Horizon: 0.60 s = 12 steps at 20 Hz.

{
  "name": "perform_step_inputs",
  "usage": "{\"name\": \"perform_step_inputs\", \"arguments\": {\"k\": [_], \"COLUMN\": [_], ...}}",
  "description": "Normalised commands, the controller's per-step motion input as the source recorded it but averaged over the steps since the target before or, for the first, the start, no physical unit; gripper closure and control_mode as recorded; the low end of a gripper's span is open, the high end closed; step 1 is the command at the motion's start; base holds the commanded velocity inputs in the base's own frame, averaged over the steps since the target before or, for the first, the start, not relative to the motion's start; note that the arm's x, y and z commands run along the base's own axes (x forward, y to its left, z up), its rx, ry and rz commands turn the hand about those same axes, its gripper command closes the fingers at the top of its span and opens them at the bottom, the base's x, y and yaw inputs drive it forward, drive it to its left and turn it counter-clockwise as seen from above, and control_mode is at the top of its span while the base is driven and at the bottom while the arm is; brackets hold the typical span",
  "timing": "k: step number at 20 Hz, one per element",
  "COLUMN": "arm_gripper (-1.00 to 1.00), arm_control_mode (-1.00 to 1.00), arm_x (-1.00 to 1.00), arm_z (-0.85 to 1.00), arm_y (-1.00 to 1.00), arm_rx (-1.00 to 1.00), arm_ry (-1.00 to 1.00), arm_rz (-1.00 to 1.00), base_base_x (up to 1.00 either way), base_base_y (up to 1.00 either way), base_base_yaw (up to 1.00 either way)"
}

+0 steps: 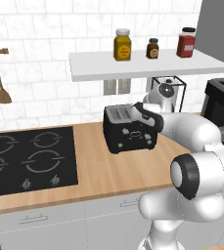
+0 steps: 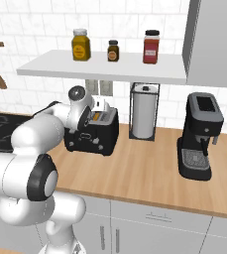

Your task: Start the toaster. Once the lever pops up, take the bread to the plate on the dining counter.

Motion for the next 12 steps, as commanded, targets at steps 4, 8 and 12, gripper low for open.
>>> {"name": "perform_step_inputs", "arguments": {"k": [4,8,12], "arm_gripper": [-1.0,-1.0,-1.0], "arm_control_mode": [-1.0,-1.0,-1.0], "arm_x": [0.0,0.0,0.0], "arm_z": [0.0,0.0,0.0], "arm_y": [0.0,0.0,0.0], "arm_rx": [0.0,0.0,0.0], "arm_ry": [0.0,0.0,0.0], "arm_rz": [0.0,0.0,0.0], "base_base_x": [0.0,0.0,0.0], "base_base_y": [0.0,0.0,0.0], "base_base_yaw": [0.0,0.0,0.0]}}
